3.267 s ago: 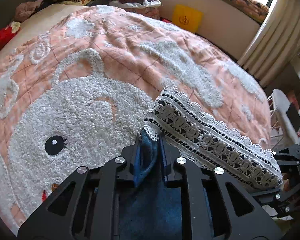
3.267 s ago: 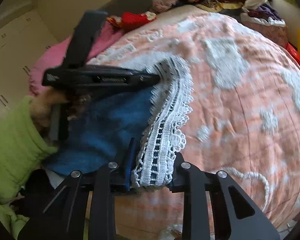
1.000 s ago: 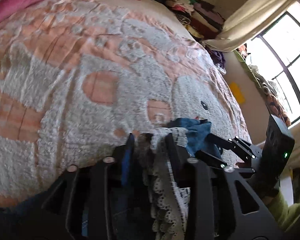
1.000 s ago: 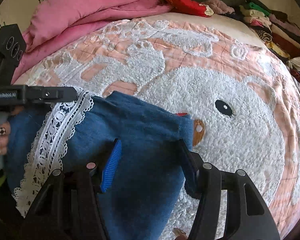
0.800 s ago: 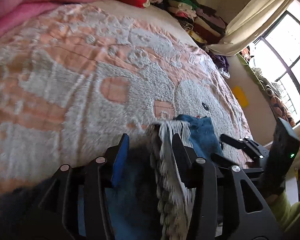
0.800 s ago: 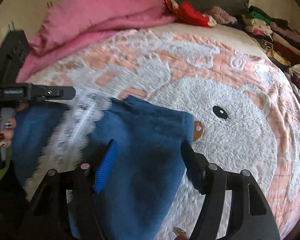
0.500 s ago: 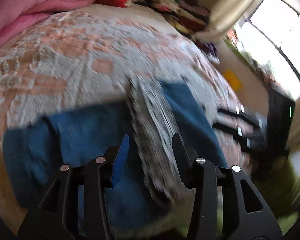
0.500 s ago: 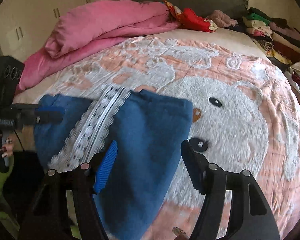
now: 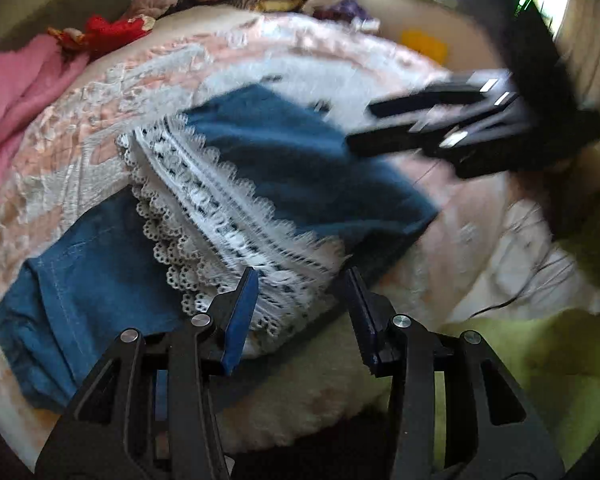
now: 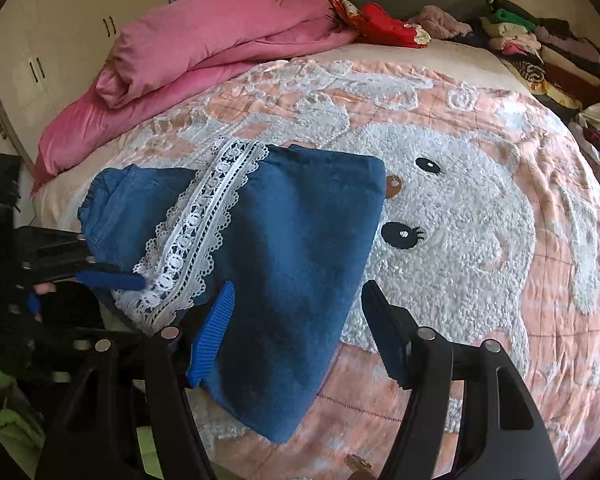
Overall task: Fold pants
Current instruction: 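Fold the lace hem end over toward the waistband and release both tools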
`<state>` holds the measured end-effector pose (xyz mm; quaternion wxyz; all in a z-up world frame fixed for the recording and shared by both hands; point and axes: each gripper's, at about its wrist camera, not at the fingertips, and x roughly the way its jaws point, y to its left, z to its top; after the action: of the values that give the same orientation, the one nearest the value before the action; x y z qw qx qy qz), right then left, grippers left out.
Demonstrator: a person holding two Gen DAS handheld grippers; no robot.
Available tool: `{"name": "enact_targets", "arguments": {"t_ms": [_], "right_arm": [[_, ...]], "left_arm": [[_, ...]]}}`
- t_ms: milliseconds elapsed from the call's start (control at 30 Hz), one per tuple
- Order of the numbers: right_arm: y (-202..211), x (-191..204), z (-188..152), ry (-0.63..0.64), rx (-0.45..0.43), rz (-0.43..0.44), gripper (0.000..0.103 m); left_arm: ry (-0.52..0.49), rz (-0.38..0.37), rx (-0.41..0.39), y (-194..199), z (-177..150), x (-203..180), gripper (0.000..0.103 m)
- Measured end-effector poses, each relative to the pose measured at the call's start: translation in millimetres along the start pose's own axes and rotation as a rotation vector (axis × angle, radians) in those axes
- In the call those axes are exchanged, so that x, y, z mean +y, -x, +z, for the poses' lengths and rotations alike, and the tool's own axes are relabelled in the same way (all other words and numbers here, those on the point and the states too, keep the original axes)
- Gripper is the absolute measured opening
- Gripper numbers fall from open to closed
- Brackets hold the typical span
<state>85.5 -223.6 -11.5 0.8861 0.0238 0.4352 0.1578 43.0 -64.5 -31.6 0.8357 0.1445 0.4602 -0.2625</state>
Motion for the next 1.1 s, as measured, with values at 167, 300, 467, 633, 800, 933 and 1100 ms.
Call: {"name": "enact_targets", "arguments": {"t_ms": [167, 300, 467, 633, 800, 933, 1100], "right_arm": [[1.1, 2.9, -3.2, -0.004, 0.01, 0.018, 0.065], [1.3, 19.7, -2.3, 0.041, 0.005, 0.079, 0.063], [-15.1, 28.4, -6.8, 0.071, 0.076, 0.063, 0.063], [-2.0, 27.3, -4.8, 0.091, 0.054, 0.051, 0.063], [-2.3, 34.8, -5.9, 0.125, 0.063, 0.085, 0.06], [-9.0, 38.2, -10.0, 0.123, 0.085, 0.104, 0.059], [-14.7, 32.6, -22.6, 0.118, 0.132, 0.1, 0.059]], "left_arm": [[0.035, -0.004, -0.021, 12.7, -0.6, 12.5, 0.005], [0.051, 0.008, -0.027, 28.6, -10.9, 20.4, 0.005], [0.095, -0.032, 0.0, 26.7, -23.5, 23.8, 0.017], [0.174, -0.053, -0.024, 38.7, -26.3, 36.9, 0.024], [0.284, -0.098, -0.108, 59.0, -11.4, 55.2, 0.025], [0.279, -0.126, -0.071, 36.5, 5.3, 40.6, 0.025], [0.268, -0.083, 0.059, -0.4, -7.6, 32.8, 0.025]]}}
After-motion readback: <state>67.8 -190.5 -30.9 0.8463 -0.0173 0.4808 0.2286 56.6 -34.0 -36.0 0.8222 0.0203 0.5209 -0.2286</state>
